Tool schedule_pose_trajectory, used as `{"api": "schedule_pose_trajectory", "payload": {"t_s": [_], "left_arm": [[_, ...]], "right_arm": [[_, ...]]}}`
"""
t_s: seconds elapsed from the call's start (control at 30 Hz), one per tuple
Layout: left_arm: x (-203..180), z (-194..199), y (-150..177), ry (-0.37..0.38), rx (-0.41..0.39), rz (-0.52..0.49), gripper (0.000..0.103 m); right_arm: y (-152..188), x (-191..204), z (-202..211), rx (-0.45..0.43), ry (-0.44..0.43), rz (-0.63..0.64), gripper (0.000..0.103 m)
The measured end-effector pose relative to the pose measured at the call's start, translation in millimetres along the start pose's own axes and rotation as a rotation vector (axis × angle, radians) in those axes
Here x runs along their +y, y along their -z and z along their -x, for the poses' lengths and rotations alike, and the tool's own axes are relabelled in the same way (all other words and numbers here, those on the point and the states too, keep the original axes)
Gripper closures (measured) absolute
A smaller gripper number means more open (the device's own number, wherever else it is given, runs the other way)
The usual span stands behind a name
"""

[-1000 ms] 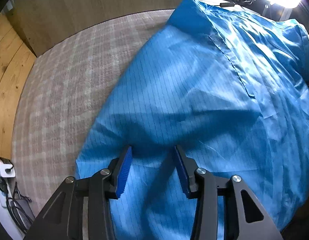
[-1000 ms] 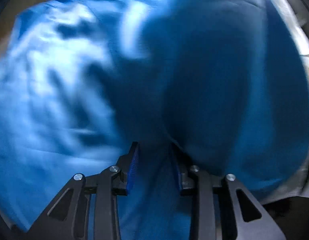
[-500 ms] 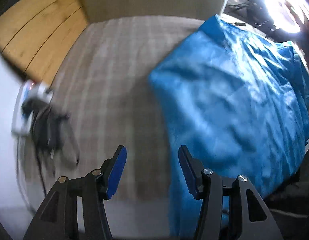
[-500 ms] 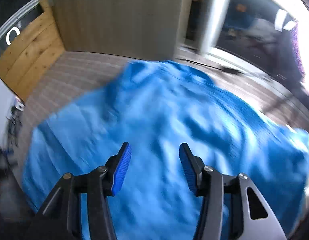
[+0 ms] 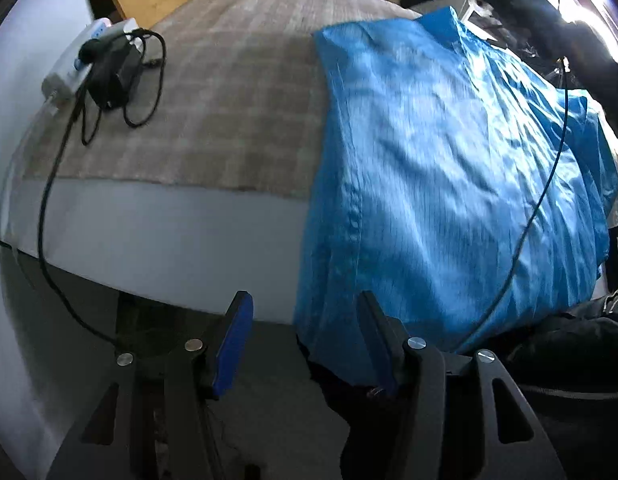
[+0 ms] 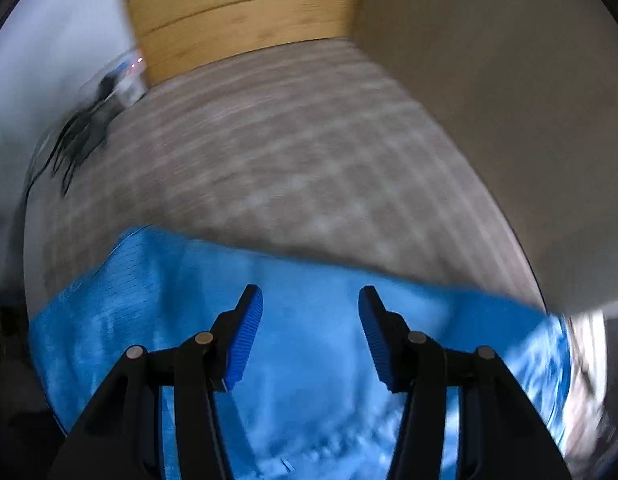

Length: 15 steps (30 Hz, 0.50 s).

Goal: Fold clothes

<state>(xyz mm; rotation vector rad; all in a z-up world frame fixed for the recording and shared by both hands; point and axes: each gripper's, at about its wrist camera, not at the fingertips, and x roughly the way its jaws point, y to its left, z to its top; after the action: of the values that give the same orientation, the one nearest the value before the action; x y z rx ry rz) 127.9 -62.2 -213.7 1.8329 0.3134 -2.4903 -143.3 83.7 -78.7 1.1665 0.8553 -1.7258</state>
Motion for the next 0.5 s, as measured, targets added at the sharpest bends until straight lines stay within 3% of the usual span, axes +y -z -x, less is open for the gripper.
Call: {"api": "schedule_pose_trajectory", "payload": {"t_s": [0.17,0.33,0.5], "left_arm": [[-7,-16,-6,-0.047,0.001,-0.054,0.048],[-10,-17,-17,-0.035,0.009,-0.091,0.048],[-17,-18,-22,-0.045,0.022,-0.142,0.055]], "right_arm": [[-21,23,-13,0.034,-0.024,0.120,0.053],[-25,33,-35,0.100,-0.040,0.232,0.053],[-29,37,-49,0.129,-0.038,0.319,0.053]]}}
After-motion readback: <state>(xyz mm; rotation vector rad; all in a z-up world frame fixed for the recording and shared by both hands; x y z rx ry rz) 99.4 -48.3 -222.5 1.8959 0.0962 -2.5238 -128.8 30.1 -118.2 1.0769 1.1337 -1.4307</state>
